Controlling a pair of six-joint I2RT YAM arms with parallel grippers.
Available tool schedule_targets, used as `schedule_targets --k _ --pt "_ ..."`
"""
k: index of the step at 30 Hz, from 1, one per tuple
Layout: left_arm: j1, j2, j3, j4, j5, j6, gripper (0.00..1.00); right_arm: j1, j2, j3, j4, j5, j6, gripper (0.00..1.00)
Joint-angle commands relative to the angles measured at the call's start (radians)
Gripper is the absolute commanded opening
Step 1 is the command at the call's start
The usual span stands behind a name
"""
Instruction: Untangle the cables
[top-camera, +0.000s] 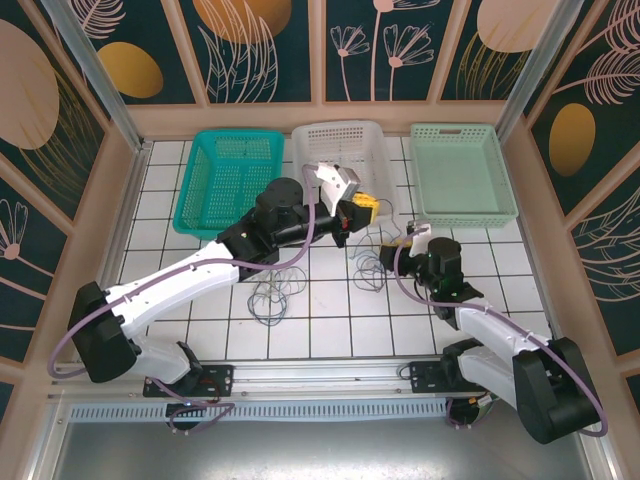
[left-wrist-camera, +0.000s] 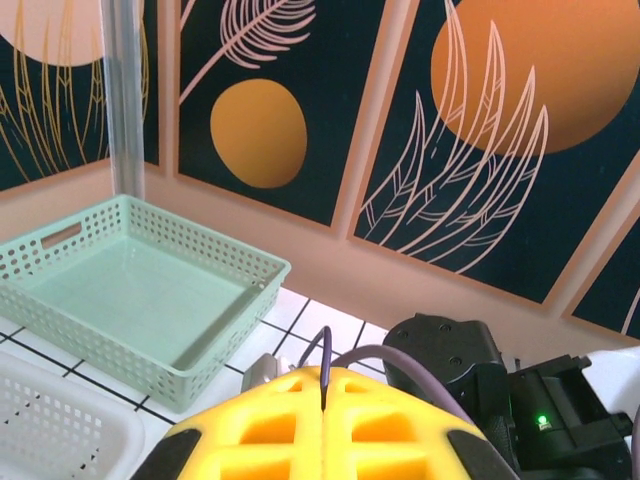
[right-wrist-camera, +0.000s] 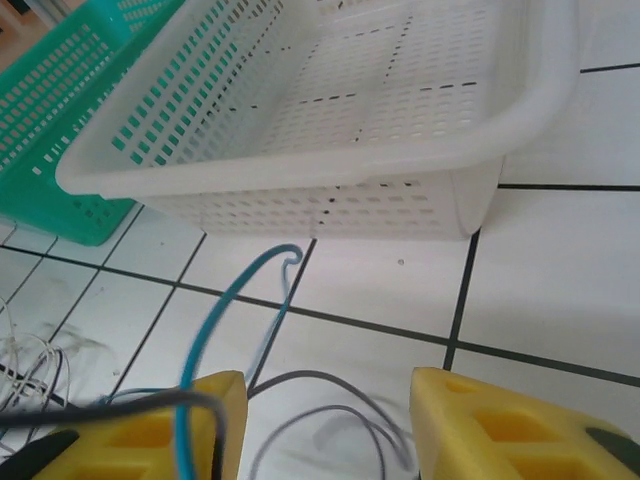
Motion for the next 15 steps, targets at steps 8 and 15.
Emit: schedule_targets --k 8,15 --pt "-0.003 -0.071 0.036 0.023 -0.17 0.03 0.05 0.006 -0.031 -0.051 -0.047 0.065 0.058 0.45" --pt "-0.003 -0.124 0.06 0.047 -0.229 0.063 0.05 -0.003 -0.011 -0.036 -0.079 0.116 0.089 0.45"
